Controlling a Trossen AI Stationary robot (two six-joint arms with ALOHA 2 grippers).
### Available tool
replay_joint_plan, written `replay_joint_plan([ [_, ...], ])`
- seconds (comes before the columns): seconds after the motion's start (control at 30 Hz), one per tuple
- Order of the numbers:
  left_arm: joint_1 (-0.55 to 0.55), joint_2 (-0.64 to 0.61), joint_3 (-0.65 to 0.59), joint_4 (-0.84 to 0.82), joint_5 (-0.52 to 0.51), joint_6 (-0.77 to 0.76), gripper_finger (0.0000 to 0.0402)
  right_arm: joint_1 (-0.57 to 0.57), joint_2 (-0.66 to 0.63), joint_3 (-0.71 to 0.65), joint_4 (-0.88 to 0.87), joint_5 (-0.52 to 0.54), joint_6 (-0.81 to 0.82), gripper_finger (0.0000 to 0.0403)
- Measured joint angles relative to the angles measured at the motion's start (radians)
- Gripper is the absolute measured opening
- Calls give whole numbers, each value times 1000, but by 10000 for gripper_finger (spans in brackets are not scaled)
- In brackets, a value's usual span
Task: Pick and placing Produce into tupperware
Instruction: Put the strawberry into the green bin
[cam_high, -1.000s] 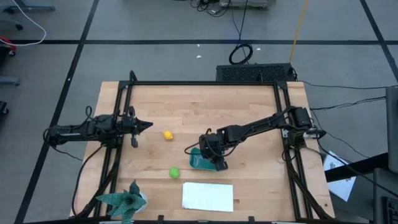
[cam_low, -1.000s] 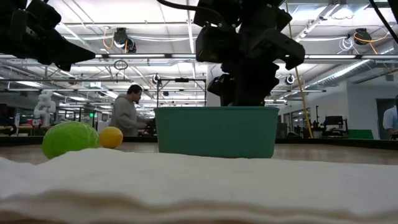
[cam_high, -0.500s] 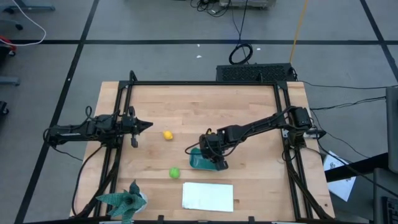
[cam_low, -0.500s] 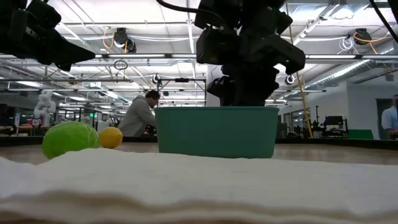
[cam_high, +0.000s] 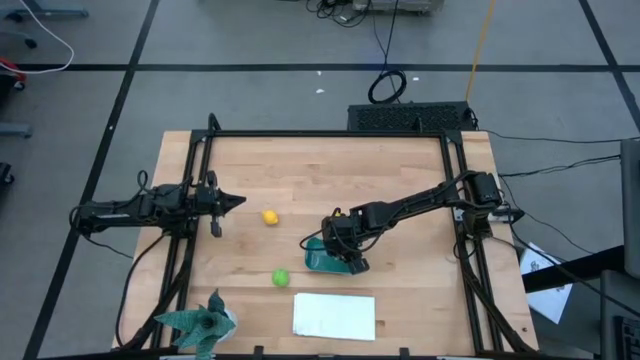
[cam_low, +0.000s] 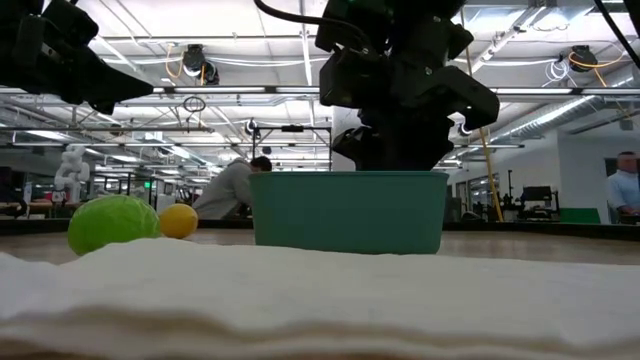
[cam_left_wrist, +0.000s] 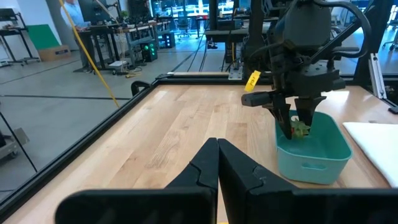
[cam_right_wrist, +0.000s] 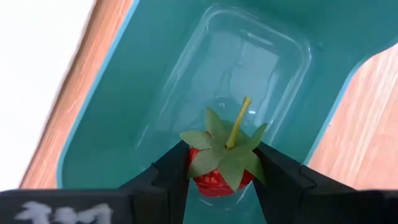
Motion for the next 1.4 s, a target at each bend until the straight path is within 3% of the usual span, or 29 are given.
replay_joint_plan([
  [0.33,0,0,0,-3,0,0,5,5,0,0,0,0,-63,141],
  [1.4,0,0,0,-7,0,0,5,4,10,-2,23,33,14,141],
])
